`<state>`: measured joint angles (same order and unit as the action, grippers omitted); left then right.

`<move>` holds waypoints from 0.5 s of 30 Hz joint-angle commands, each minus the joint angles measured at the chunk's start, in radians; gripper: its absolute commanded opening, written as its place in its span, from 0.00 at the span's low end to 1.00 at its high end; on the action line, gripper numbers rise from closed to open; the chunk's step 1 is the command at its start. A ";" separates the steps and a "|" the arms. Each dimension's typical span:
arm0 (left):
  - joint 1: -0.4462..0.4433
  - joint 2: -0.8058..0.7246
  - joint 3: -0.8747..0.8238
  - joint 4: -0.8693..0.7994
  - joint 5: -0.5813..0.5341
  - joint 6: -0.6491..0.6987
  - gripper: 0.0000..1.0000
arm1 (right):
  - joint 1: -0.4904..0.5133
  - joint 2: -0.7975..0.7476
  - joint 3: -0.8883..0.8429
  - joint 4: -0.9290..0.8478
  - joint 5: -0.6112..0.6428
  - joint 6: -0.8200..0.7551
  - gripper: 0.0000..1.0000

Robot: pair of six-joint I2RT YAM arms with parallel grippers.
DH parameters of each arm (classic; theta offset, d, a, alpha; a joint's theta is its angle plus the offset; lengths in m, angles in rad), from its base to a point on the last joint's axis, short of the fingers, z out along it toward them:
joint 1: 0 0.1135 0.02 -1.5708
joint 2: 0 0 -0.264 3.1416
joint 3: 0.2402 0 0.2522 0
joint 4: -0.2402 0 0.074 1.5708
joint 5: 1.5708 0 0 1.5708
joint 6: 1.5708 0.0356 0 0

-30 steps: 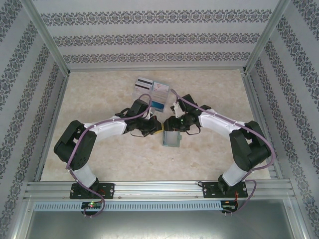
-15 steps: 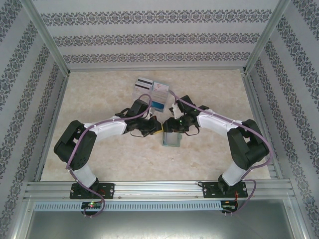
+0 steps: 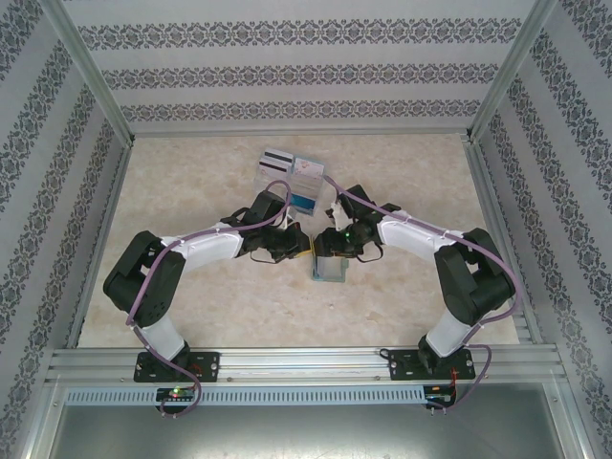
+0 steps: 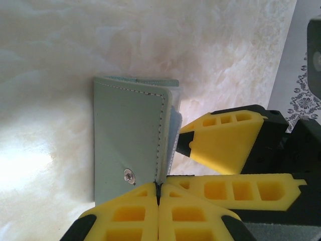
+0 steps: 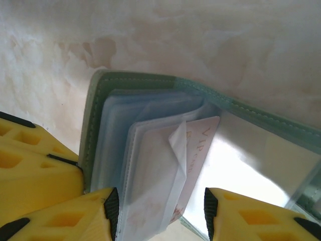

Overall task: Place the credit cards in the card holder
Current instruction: Flip over the card slot in the card holder.

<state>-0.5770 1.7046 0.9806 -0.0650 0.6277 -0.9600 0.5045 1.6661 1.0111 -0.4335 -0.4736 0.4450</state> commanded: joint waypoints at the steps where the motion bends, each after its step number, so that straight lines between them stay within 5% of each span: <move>1: -0.017 0.004 0.015 -0.039 -0.013 0.030 0.07 | -0.019 -0.044 -0.025 -0.037 0.021 -0.017 0.51; 15: -0.016 -0.004 0.015 -0.077 -0.037 0.049 0.06 | -0.092 -0.117 -0.090 -0.090 0.036 -0.055 0.51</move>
<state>-0.5770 1.7046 0.9825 -0.0742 0.6216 -0.9443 0.4320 1.5917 0.9379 -0.4728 -0.4580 0.4236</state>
